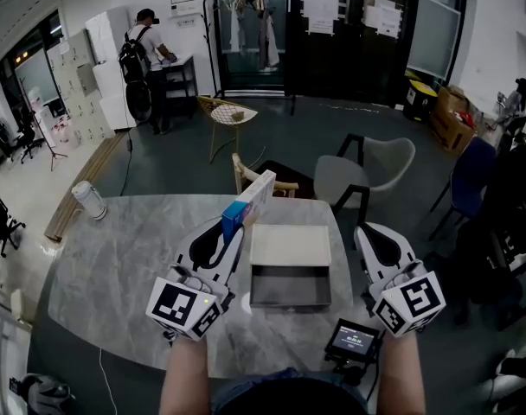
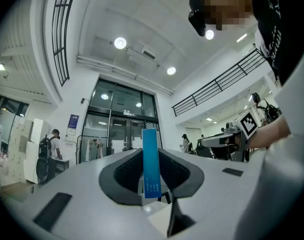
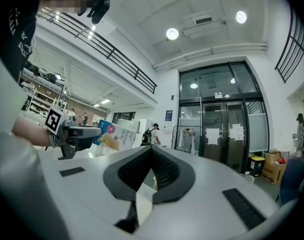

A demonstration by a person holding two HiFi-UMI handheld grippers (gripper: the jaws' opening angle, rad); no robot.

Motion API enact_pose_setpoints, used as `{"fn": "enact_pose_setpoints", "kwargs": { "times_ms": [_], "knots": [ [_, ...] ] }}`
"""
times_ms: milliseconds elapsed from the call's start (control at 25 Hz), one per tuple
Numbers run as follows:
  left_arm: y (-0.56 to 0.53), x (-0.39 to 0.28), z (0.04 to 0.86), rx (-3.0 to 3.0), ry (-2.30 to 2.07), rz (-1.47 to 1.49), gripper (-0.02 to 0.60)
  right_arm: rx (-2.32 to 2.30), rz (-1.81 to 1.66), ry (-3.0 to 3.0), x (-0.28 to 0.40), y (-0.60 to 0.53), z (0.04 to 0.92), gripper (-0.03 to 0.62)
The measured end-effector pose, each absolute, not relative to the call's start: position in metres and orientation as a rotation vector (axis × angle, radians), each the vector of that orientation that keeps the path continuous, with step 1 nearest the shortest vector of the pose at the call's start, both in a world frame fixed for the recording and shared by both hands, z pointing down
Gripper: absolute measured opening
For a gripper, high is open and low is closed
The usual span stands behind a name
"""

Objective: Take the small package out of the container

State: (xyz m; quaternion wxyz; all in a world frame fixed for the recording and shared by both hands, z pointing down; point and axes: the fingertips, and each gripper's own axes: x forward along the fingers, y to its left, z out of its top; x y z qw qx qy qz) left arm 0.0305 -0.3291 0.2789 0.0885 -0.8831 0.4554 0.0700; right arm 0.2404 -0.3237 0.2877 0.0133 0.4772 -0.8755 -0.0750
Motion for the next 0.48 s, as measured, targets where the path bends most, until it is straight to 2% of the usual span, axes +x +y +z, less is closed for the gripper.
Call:
{"fn": "enact_pose_setpoints", "kwargs": {
  "times_ms": [480],
  "knots": [
    [-0.3253, 0.0265, 0.2804, -2.631, 1.365, 0.222, 0.101, 1.474, -0.246, -2.715, 0.2394, -0.3221, 0.2896, 0.025]
  ]
}}
